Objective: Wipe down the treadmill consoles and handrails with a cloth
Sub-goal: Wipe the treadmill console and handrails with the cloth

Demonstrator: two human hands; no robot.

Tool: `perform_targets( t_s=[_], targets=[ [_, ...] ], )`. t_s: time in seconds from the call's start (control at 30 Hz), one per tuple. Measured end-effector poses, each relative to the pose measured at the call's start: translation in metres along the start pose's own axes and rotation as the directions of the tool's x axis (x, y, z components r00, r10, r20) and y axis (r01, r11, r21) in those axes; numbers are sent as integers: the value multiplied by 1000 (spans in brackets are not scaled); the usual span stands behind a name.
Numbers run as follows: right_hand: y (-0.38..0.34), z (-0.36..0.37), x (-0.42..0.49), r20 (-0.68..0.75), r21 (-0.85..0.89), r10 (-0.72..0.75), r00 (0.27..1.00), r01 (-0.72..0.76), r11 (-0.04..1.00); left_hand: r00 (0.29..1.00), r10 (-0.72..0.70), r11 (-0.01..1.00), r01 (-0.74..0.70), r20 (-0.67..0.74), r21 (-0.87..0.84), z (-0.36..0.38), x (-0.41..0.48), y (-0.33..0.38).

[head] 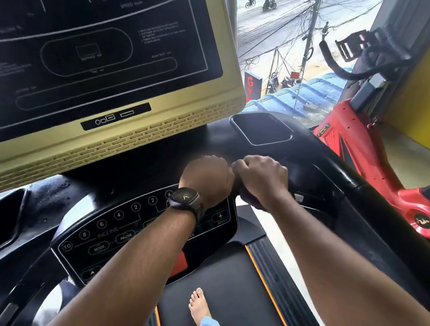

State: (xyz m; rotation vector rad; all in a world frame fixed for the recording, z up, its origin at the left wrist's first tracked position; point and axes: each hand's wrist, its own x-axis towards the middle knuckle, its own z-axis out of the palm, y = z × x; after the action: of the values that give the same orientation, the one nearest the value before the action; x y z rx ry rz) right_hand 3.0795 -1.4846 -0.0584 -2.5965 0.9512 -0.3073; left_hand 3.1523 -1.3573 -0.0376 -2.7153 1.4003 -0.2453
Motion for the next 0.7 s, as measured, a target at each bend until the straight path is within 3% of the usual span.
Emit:
perform_targets(
  t_s=[0.03,0.07,0.13,0.2,0.27,0.33,0.37,0.47,0.53,0.67,0.7],
  targets=[
    [1,-2,7,72,54,40,997,-44,998,1000,0,1000,0,-3,-6,1,0,0],
    [0,0,3,56,39,47,997,-49,998,1000,-2,1000,2,-7,-10,1,-1,-1],
    [-1,11,-22,-154,-86,27,988,-41,995,1000,-7,1000,7,-12,-18,2,-1,-1],
    [2,20,-40,-294,-103,-32,955,2,995,1000,-4,999,3,-21,-32,3,-1,-1],
    [8,10,-26,-175,-36,-56,983,51,998,999,4,999,-5,-33,-39,4,0,-2],
    [13,-3,-3,-9,45,18,1000,-18,999,999,7,999,-9,-36,-50,4,0,-2],
    [14,-2,-2,-4,63,31,1000,-30,998,999,9,998,-11,-34,-58,4,0,-2],
    [14,17,-35,-268,-83,3,963,-27,996,999,10,998,-12,-38,-67,5,0,-2],
    [17,21,-47,-334,-109,-48,941,12,994,999,8,997,-11,-41,-78,5,0,-2],
    [27,-5,-3,-3,55,54,999,-53,997,1000,4,997,-5,-21,-77,3,0,-1],
    [29,-3,-3,1,75,70,998,-70,995,1000,4,997,-6,-16,-74,3,-1,-1]
  ],
)
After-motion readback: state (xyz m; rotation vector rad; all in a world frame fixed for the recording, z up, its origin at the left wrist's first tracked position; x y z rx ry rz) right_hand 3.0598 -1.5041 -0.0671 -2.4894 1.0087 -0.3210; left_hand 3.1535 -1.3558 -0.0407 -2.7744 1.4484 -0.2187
